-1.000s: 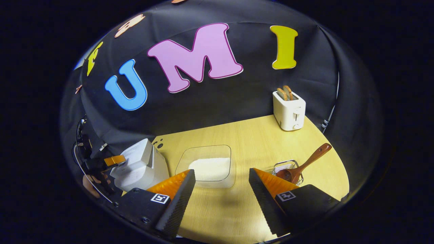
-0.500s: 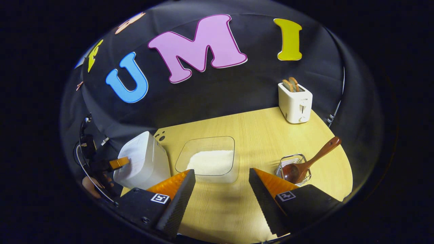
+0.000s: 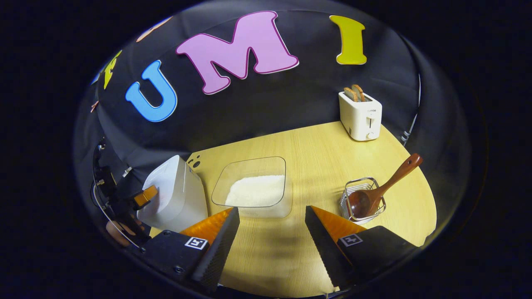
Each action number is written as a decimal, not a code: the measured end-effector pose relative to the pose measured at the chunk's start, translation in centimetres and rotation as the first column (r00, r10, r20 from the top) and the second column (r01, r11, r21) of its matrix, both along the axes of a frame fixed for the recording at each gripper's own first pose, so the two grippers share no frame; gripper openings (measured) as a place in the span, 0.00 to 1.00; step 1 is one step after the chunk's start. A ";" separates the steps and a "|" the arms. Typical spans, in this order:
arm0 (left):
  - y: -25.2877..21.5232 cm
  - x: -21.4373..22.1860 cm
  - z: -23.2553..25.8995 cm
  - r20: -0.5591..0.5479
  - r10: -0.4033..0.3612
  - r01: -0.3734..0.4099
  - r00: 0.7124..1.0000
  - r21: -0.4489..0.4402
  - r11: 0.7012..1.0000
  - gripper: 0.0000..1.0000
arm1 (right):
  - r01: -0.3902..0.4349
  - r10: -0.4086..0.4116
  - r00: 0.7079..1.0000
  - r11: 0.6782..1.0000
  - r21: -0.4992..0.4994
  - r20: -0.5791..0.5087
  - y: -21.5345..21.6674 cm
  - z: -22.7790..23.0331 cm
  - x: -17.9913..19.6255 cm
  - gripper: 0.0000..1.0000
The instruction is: Close the left gripper, press the button to open the rice cooker; take a wooden spoon from the chopstick holder with the right hand, scoop a spoonful of rice and pour it into the rice cooker, then put the wooden spoon back into the chopstick holder.
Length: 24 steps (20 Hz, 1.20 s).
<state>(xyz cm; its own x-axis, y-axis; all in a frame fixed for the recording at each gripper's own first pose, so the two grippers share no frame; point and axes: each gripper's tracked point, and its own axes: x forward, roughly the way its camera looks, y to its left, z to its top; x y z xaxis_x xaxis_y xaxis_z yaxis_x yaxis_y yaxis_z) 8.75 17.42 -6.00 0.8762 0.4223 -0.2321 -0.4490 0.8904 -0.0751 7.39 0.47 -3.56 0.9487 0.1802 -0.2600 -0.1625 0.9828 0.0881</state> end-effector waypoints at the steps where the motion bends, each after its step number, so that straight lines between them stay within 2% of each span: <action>1: 0.2 -0.2 0.1 0.008 0.005 -0.005 1.000 0.007 1.000 0.95 | -0.001 0.001 1.000 1.000 -0.003 0.004 0.0 0.1 -0.2 0.98; 6: 0.2 -0.6 1.0 0.038 0.022 -0.022 0.999 -0.012 1.000 0.96 | 0.020 -0.020 0.999 1.000 0.007 0.029 -0.5 1.1 -0.8 0.98; 7: 0.0 -0.9 1.4 0.051 0.021 -0.020 0.998 -0.023 1.000 0.93 | 0.025 -0.026 0.999 1.000 0.010 0.033 -0.6 1.3 -0.9 0.98; 9: -0.5 -1.7 3.1 0.110 0.020 -0.017 0.994 -0.029 0.999 0.95 | 0.032 -0.033 0.998 0.999 0.013 0.046 -0.8 1.7 -1.2 0.98; 11: -1.7 -2.9 5.9 0.184 -0.006 0.004 0.983 0.011 1.000 0.95 | 0.041 -0.041 0.996 0.999 0.003 0.080 -1.1 2.7 -1.6 0.98; 15: -5.3 -5.9 11.9 0.294 -0.096 0.054 0.951 0.148 0.988 0.96 | 0.065 -0.066 0.981 0.998 0.016 0.182 -1.3 5.9 -2.3 0.98; 18: -8.4 -8.4 16.1 0.362 -0.175 0.104 0.916 0.207 0.973 0.95 | 0.091 -0.094 0.950 0.996 0.026 0.298 -1.4 9.5 -3.3 0.98; 24: -12.0 -12.6 19.8 0.421 -0.309 0.261 0.853 0.169 0.950 0.95 | 0.124 -0.119 0.872 0.992 0.020 0.475 -0.3 15.2 -7.9 0.98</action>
<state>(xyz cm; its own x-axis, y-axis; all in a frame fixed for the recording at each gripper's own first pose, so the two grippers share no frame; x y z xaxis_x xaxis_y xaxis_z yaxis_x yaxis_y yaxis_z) -3.85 5.40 13.82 0.9625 0.1382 0.2332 -0.1163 0.9876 -0.1053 -0.47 0.20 11.62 0.9726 0.0551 0.2256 -0.0612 0.9979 0.0200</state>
